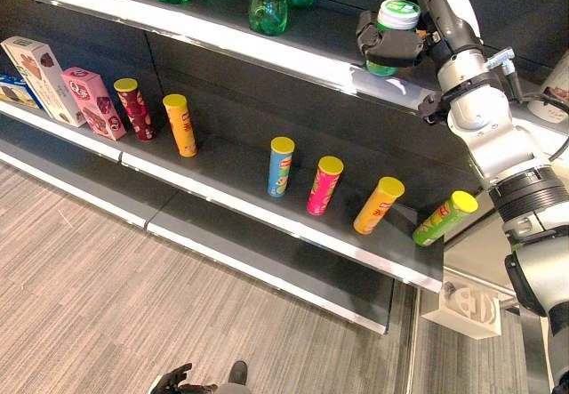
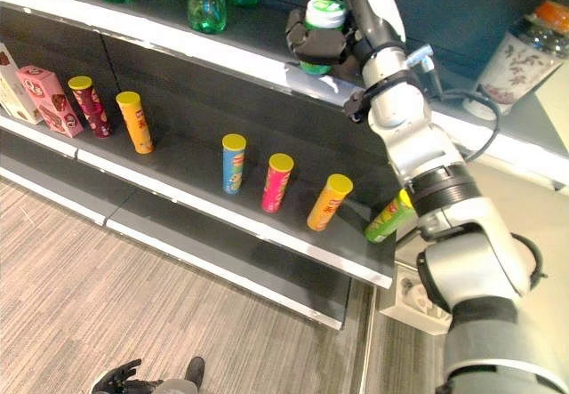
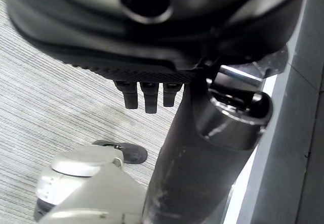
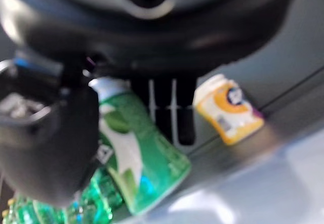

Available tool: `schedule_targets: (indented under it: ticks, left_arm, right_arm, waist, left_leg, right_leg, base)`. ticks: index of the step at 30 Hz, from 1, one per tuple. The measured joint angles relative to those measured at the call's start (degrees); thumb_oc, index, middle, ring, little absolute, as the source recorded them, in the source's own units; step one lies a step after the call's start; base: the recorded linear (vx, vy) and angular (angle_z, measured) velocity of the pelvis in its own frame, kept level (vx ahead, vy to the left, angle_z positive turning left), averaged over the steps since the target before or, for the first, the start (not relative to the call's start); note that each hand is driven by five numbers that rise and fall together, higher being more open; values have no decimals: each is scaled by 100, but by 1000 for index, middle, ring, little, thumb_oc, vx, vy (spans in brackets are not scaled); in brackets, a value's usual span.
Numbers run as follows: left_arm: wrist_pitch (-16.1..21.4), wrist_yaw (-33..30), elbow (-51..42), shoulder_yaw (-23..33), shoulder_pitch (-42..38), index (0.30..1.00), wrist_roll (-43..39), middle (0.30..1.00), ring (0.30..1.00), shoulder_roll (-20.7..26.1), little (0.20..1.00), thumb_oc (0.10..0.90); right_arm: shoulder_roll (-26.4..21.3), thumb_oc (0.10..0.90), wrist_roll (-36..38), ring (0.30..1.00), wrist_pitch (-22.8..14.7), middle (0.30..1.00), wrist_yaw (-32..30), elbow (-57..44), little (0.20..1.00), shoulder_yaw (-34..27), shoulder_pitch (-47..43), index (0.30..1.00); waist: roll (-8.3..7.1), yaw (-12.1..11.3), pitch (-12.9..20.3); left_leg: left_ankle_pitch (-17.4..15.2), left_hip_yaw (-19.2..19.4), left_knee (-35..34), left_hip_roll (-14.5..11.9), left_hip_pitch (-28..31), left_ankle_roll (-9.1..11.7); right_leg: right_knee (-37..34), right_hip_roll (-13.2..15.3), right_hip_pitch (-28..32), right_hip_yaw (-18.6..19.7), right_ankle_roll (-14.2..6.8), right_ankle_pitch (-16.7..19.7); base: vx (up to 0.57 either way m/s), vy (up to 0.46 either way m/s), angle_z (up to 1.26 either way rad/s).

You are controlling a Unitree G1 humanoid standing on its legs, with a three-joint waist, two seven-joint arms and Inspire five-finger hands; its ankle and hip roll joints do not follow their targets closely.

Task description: Put the goods on the table back onto the shelves and tidy them up.

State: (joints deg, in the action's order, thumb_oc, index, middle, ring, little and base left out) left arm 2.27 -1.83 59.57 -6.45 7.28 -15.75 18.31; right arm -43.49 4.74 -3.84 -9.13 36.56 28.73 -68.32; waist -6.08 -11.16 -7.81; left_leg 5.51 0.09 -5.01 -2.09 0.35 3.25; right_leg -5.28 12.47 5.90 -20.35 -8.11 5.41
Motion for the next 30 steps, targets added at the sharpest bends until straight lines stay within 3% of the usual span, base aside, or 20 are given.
schedule_targets:
  ticks: [10, 30]
  left_arm:
    - [1, 0, -1, -19, 62, 900, 1, 900, 900, -9, 900, 800]
    - [1, 0, -2, -18, 79, 900, 8, 900, 900, -26, 900, 800]
  right_arm:
    - [-212, 400, -118, 300, 4, 300, -95, 123, 300, 0, -1, 300]
    - [-210, 400, -140, 300, 1, 300, -90, 64, 300, -2, 10, 300]
  waist:
    - [51, -42, 29]
    - [116, 128, 67]
  left_leg:
    - [19, -149, 2, 8, -43, 21]
    - [16, 49, 1, -18, 78, 22]
  right_leg:
    - [1, -12, 54, -168, 6, -52]
    - [1, -12, 53, 16, 5, -50]
  base:
    - [4, -4, 8]
    - [-5, 2, -4]
